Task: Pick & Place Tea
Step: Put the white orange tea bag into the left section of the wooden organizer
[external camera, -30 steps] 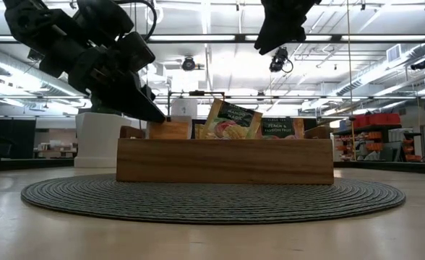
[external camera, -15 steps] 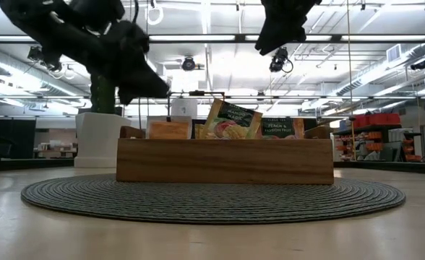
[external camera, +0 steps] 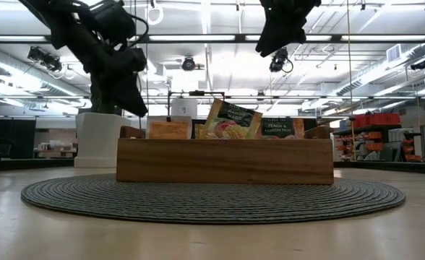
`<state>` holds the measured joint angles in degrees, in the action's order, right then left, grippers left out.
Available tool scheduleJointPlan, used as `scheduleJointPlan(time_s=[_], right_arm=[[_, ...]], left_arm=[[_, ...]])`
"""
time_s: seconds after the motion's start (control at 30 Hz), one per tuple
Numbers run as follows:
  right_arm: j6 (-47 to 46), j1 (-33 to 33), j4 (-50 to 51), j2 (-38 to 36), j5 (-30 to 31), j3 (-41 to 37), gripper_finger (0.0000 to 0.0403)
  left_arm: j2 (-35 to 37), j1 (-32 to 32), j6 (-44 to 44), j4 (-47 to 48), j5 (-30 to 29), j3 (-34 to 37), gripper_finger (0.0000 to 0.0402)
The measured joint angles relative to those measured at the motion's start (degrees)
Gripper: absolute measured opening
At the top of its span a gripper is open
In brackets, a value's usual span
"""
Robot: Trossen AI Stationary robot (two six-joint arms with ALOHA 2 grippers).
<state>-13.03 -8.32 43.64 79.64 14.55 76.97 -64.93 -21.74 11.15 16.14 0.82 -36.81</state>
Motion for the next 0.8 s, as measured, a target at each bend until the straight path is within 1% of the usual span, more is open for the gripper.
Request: scheduleJointPlan(time_s=[0.07, 0.13, 0.27, 0.37, 0.47, 0.57, 0.63, 0.7, 0.77, 0.8], right_arm=[[0.23, -0.10, 0.00, 0.00, 0.04, 0.00, 0.0139], [0.09, -0.31, 0.01, 0.00, 0.36, 0.00, 0.0139], [0.01, -0.52, -1.18, 0.00, 1.45, -0.76, 0.0139], [-0.81, -0.52, -1.56, 0.02, 1.49, -2.23, 0.0139], [-3.25, -0.50, -1.77, 0.02, 1.05, -4.33, 0.0139], [-5.26, -0.50, -1.84, 0.02, 0.90, -6.03, 0.0139], [-6.00, -0.48, -1.81, 0.02, 0.87, -6.70, 0.0139], [-6.22, -0.45, -2.02, 0.02, 0.87, -6.97, 0.0139], [-6.22, -0.44, -2.49, 0.02, 0.85, -6.99, 0.0139], [-6.21, -0.44, -2.89, 0.02, 0.85, -6.99, 0.0139]], left_arm=[[-1.05, -1.34, -2.41, 0.03, -0.60, -0.16, 0.0115], [-1.89, -2.21, -9.12, 1.02, -0.87, 0.06, 0.0115], [-5.58, -2.57, -21.85, -1.15, -0.74, -0.04, 0.0115], [-8.35, -1.91, -28.19, -4.44, -0.09, -0.08, 0.0123], [-11.41, -1.47, -31.99, -4.87, 0.09, -0.05, 0.0148], [-14.65, -1.65, -33.44, -5.66, -0.06, -0.03, 0.0186], [-16.88, -1.89, -34.60, -6.78, -1.39, -0.03, 0.0213], [-18.67, -1.97, -36.54, -9.28, -4.02, -0.03, 0.0236], [-20.09, -2.06, -37.73, -12.17, -6.39, -0.03, 0.0250], [-20.76, -2.21, -38.51, -13.68, -6.52, -0.02, 0.0253]])
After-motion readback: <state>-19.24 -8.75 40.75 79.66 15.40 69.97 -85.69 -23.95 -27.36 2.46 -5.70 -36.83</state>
